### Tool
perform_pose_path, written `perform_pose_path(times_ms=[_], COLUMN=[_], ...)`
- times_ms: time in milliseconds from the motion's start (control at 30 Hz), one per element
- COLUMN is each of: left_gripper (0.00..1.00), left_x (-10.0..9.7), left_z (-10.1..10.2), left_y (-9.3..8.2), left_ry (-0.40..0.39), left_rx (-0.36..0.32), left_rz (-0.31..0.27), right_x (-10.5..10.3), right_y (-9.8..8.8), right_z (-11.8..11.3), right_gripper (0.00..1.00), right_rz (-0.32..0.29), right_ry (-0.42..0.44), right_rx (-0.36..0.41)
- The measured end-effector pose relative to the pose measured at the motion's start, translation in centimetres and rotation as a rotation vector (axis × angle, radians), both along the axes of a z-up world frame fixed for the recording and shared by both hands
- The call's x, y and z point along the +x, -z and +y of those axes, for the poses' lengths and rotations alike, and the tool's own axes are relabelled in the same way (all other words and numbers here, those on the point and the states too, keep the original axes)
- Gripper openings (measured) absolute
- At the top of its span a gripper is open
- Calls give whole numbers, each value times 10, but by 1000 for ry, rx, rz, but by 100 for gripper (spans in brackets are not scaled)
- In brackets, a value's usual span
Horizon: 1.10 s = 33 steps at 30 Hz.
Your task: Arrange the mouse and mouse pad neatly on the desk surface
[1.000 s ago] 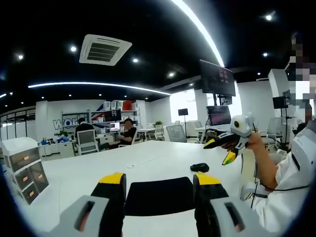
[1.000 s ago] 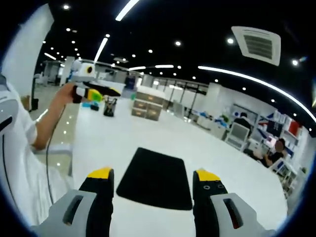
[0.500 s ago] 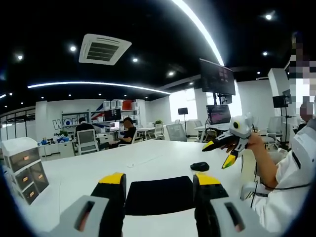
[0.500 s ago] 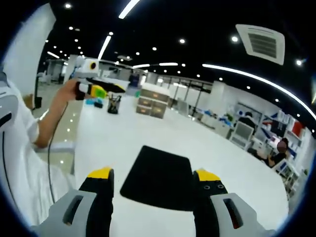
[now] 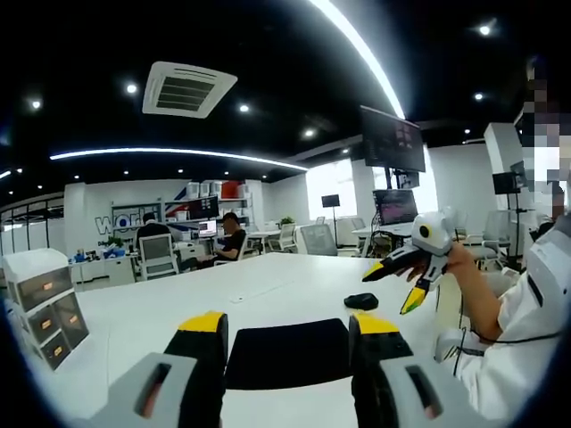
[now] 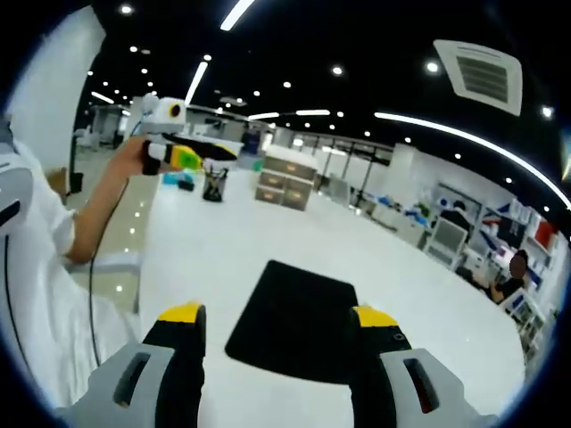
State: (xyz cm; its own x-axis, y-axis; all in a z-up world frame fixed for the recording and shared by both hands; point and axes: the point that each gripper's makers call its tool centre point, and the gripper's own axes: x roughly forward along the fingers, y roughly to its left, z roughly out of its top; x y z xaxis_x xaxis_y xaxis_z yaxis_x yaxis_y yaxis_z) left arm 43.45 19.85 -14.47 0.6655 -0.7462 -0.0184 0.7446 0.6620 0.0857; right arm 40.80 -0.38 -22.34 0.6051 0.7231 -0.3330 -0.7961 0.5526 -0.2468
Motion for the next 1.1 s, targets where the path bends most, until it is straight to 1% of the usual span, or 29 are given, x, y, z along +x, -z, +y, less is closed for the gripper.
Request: perform_pose_path(times_ms=[100, 567, 700, 1100], left_gripper=[55, 55, 55, 55], left_x=[0, 0, 0, -1], left_z=[0, 1, 1, 0], left_y=[1, 1, 2, 0], left_ry=[0, -1, -2, -2], left_rx=[9, 5, 9, 8], left_rz=[0, -3, -2, -6], right_x=[-1, -1, 1, 1], right_y=[3, 17, 25, 39], right_z=[4, 15, 19, 30], right_gripper=[62, 62, 62, 62], right_rz=[4, 38, 54, 90], right_ry=[-9, -47, -55, -87], right_rx=[-5, -27, -40, -59])
